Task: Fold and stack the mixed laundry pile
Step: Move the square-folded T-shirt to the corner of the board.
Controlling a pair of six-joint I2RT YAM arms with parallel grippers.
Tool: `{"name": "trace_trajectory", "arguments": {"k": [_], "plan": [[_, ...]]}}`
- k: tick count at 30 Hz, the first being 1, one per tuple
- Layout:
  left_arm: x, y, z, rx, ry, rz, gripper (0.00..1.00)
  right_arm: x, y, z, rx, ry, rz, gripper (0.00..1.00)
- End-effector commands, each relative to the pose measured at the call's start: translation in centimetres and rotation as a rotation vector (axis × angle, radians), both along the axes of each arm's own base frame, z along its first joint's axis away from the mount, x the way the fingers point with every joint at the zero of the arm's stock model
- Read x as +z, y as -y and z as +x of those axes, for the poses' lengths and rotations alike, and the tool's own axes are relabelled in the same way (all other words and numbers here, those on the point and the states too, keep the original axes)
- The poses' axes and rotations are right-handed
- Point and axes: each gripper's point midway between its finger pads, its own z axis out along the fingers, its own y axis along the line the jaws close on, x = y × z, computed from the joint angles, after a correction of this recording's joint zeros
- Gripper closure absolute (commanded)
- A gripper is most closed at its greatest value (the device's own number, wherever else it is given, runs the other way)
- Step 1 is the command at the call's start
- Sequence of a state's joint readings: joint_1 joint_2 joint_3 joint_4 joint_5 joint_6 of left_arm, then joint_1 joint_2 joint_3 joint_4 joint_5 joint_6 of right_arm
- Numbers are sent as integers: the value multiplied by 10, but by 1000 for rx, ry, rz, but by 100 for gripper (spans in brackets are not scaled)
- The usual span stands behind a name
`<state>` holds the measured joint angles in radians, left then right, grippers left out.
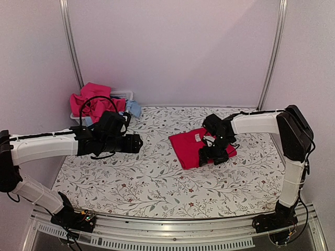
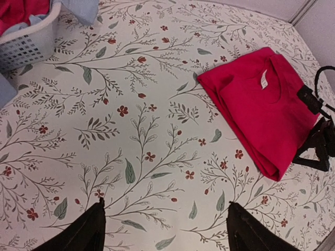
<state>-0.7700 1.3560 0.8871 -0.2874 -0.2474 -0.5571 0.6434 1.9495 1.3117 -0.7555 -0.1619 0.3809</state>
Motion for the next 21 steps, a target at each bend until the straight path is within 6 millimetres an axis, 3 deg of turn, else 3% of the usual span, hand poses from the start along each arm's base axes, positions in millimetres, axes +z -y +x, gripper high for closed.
{"name": "trace_trajectory", "arguments": {"k": [1, 6, 9, 12, 17, 21], "plan": [[14, -9, 8, 52, 19, -16, 21, 22, -16, 0, 41, 0, 64, 21], [16, -6, 11, 49, 21, -28, 21, 94, -27, 9, 129, 120, 131, 21], [16, -5, 12, 50, 25, -33, 21, 111, -31, 19, 146, 188, 139, 21], [18, -2, 16, 50, 29, -34, 21, 97, -36, 29, 157, 174, 104, 20], [18, 0, 21, 47, 32, -19, 21, 56, -55, 37, 165, 117, 100, 20], [20, -1, 23, 55, 37, -16, 21, 19, -52, 41, 151, 81, 43, 18]]}}
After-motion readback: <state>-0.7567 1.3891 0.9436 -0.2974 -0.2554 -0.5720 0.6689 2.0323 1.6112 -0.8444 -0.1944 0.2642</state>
